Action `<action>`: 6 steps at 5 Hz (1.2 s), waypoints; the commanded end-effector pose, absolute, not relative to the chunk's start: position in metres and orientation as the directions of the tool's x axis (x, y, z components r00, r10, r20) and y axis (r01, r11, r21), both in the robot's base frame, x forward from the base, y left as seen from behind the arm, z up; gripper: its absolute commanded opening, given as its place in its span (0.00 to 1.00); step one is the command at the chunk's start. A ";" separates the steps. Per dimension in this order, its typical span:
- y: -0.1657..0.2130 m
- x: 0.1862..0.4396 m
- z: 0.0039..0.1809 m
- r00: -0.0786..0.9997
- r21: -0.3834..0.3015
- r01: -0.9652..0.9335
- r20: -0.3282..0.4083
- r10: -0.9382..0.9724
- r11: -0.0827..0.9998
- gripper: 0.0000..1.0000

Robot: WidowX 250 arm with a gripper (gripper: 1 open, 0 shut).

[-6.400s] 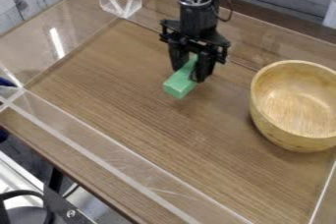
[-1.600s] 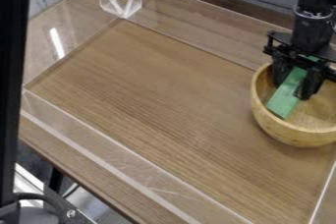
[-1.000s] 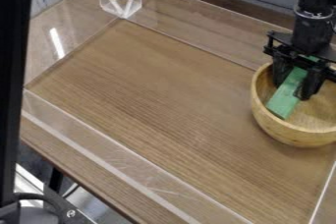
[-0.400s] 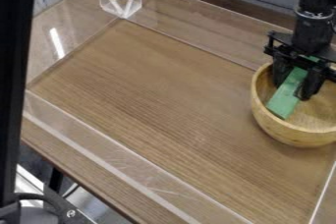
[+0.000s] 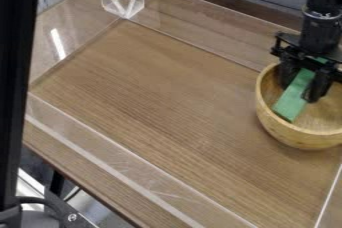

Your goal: Put the green block in the brown bowl

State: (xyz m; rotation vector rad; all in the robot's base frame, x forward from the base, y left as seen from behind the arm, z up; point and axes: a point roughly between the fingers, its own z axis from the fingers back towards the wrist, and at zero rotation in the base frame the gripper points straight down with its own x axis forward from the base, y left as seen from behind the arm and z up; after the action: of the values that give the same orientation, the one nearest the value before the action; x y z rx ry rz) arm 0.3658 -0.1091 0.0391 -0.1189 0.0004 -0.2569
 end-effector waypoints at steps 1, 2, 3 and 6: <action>-0.107 0.367 0.029 0.967 -0.113 0.253 0.000 -0.254 0.961 0.00; -0.107 0.367 0.028 0.967 -0.113 0.251 -0.005 -0.254 0.961 0.00; -0.106 0.366 0.027 0.967 -0.113 0.250 -0.010 -0.253 0.962 0.00; -0.104 0.366 0.022 0.968 -0.113 0.246 -0.024 -0.251 0.963 0.00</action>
State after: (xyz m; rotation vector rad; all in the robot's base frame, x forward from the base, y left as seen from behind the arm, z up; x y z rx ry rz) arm 0.3657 -0.1077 0.0361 -0.1165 0.0155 -0.2549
